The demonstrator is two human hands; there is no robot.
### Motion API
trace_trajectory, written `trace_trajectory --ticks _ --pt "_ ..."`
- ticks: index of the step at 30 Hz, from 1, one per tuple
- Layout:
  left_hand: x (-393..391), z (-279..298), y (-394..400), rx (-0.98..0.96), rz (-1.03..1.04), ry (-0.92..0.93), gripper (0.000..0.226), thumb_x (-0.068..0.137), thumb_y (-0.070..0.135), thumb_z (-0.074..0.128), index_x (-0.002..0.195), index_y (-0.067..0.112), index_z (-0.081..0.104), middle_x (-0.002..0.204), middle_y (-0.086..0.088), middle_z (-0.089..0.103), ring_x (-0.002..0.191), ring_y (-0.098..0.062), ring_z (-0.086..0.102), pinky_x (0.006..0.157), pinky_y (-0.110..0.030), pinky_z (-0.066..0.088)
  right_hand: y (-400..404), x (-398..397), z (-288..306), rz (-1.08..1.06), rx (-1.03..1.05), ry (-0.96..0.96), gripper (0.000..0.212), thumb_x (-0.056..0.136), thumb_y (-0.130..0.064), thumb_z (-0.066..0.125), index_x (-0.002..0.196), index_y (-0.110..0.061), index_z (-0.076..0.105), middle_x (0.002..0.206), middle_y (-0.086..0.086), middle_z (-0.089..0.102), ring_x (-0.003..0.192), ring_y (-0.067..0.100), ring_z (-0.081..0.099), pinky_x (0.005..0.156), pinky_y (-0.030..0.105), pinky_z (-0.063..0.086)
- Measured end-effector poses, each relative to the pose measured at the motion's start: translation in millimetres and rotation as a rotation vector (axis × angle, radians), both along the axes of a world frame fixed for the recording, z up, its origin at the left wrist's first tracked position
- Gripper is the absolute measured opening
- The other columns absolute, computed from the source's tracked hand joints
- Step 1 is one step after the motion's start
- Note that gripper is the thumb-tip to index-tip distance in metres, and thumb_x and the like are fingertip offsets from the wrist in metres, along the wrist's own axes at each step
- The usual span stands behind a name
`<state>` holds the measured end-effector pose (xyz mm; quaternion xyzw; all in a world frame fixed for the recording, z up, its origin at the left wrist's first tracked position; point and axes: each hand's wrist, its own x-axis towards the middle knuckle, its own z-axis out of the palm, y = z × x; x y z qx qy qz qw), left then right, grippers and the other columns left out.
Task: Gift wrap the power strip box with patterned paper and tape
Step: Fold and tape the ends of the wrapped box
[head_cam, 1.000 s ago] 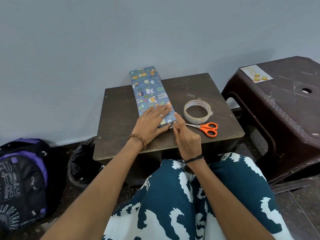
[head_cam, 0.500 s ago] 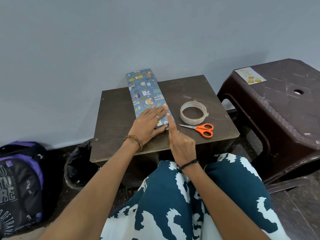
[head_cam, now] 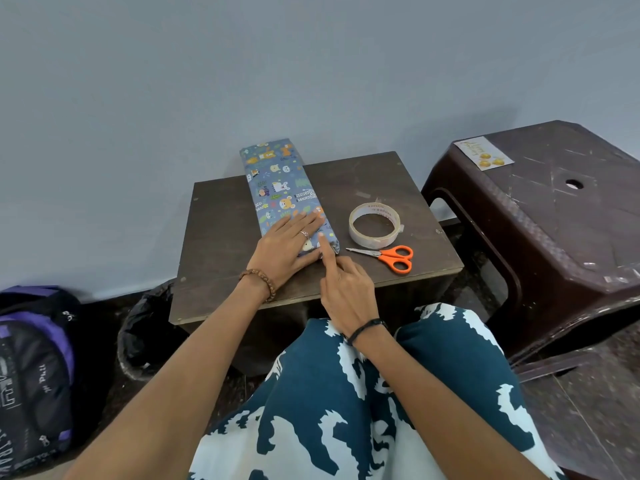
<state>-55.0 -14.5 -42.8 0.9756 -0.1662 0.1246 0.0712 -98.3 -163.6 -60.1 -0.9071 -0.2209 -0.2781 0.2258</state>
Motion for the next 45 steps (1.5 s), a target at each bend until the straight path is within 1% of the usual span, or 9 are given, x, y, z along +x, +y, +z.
trace_trajectory --ticks 3,6,8,11,14,17,23,30,45 --pt "0 1 0 -0.009 0.004 0.009 0.058 0.092 0.042 0.049 0.143 0.019 0.032 0.149 0.000 0.033 0.139 -0.016 0.028 0.116 -0.029 0.013 -1 -1 1 0.014 -0.006 0.051 0.071 0.060 0.000 0.075 0.127 0.000 0.053 0.068 0.003 0.066 0.068 0.019 0.063 0.065 0.024 0.053" --pt "-1 3 -1 -0.016 0.001 0.006 0.056 0.093 0.039 0.049 0.142 0.018 0.034 0.148 -0.001 0.035 0.138 -0.017 0.030 0.115 -0.029 0.014 -2 0 2 0.076 -0.001 0.247 0.067 0.081 -0.002 0.055 0.143 -0.007 0.030 0.093 0.007 0.068 0.087 0.019 0.062 0.078 0.027 0.050" --pt "-1 3 -1 -0.020 0.005 0.002 0.056 0.093 0.039 0.049 0.142 0.017 0.034 0.148 -0.001 0.035 0.138 -0.017 0.031 0.115 -0.028 0.013 -8 4 0 0.047 0.038 0.350 0.065 0.088 -0.007 0.045 0.147 -0.017 0.019 0.104 0.005 0.064 0.091 0.017 0.060 0.077 0.025 0.047" --pt "-2 3 -1 -0.020 0.006 -0.010 0.056 0.093 0.039 0.050 0.142 0.018 0.035 0.147 -0.001 0.037 0.137 -0.018 0.032 0.114 -0.027 0.012 -18 7 7 0.005 0.224 0.385 0.055 0.089 -0.005 0.044 0.140 -0.020 0.033 0.104 0.003 0.064 0.086 0.018 0.060 0.073 0.027 0.050" --pt "-1 2 -1 -0.019 0.006 -0.023 0.055 0.092 0.039 0.051 0.141 0.017 0.037 0.146 -0.002 0.039 0.136 -0.019 0.035 0.114 -0.028 0.014 -29 18 18 -0.028 0.360 0.261 0.038 0.087 0.001 0.048 0.121 -0.013 0.054 0.104 0.001 0.066 0.090 0.016 0.060 0.075 0.023 0.048" --pt "-1 1 -1 -0.020 0.010 -0.033 0.055 0.092 0.039 0.051 0.140 0.018 0.038 0.145 -0.001 0.040 0.135 -0.019 0.035 0.114 -0.027 0.014 -49 35 26 -0.152 0.423 0.218 0.029 0.083 0.004 0.052 0.106 -0.011 0.062 0.102 0.004 0.064 0.091 0.017 0.055 0.072 0.017 0.039" --pt "-1 -1 -1 -0.020 0.020 -0.042 0.055 0.092 0.039 0.052 0.140 0.018 0.038 0.144 -0.001 0.041 0.135 -0.019 0.035 0.112 -0.025 0.012 -78 56 19 -0.147 0.177 0.452 0.034 0.078 -0.002 0.064 0.109 -0.017 0.059 0.112 0.003 0.049 0.103 0.019 0.046 0.068 0.028 0.041" --pt "-1 -1 -1 -0.006 0.025 -0.028 0.057 0.092 0.041 0.050 0.142 0.019 0.035 0.146 0.000 0.039 0.136 -0.018 0.033 0.113 -0.025 0.011 -74 61 18 -0.149 0.068 0.401 0.022 0.081 -0.019 0.068 0.103 -0.019 0.064 0.109 -0.001 0.056 0.106 0.016 0.043 0.070 0.023 0.034" --pt "-3 1 -2 -0.028 0.026 -0.040 0.055 0.092 0.040 0.050 0.141 0.019 0.036 0.146 0.000 0.038 0.137 -0.018 0.032 0.112 -0.023 0.009 -71 51 25 -0.183 0.051 0.336 0.002 0.085 -0.019 0.062 0.085 -0.017 0.063 0.087 -0.001 0.064 0.084 0.016 0.050 0.063 0.026 0.032"
